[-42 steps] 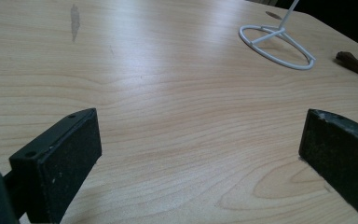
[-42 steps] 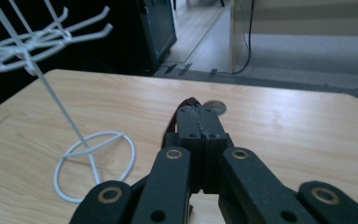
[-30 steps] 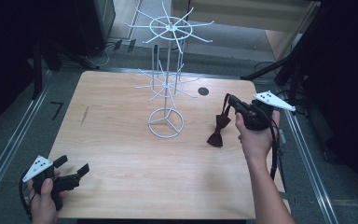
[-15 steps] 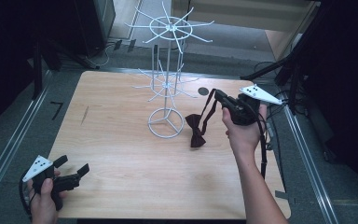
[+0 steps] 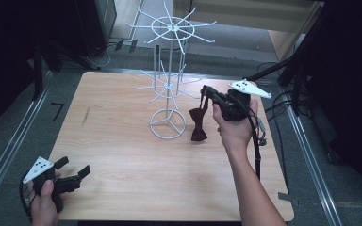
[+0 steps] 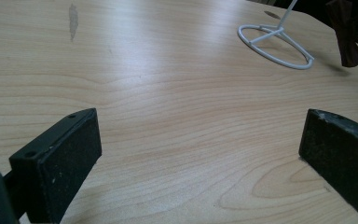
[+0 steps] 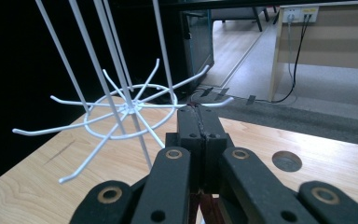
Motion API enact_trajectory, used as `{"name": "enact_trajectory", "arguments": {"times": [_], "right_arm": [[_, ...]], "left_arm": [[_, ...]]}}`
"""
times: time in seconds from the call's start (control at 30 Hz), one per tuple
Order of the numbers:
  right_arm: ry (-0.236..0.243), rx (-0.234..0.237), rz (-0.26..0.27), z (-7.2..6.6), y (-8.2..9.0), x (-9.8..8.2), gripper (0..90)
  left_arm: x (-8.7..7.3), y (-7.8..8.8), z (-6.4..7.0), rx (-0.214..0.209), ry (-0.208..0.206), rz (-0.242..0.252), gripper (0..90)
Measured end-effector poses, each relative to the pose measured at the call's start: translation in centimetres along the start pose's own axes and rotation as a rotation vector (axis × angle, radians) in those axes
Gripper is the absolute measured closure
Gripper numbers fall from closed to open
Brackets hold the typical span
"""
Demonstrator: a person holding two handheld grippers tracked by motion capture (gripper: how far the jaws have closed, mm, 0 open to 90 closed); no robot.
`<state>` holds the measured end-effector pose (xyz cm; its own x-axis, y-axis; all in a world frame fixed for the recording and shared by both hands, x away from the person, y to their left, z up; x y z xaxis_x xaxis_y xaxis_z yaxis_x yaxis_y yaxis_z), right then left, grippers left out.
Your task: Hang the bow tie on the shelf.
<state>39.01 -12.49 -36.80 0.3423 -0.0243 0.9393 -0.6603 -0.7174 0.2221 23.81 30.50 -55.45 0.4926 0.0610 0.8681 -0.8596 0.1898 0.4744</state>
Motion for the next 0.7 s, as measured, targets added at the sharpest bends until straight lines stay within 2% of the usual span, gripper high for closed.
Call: {"name": "enact_trajectory", "arguments": {"times": [0.43,0.7], "right_arm": [[0.007,0.023,-0.017,-1.6,-2.6,0.2,90.0],[0.002,0.027,-0.052,-2.1,-4.6,-0.8,90.0]], "left_arm": [[0.0,0.0,0.0,0.0,0.003,0.003,0.0],[0.0,0.0,-0.1,-0.002,0.001,0.003,0.0]]}}
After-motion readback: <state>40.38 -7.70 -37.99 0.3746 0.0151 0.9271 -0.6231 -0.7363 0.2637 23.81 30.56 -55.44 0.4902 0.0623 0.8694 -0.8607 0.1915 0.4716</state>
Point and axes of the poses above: each handheld gripper's, and its own axes: y roughly backward along the jaws, x roughly out of its top, z roughly to its right, the point moved 7 cm from there along -y, roughly forward along the jaws, and after that the axes turned 13 degrees about x, right-handed, at the moved point
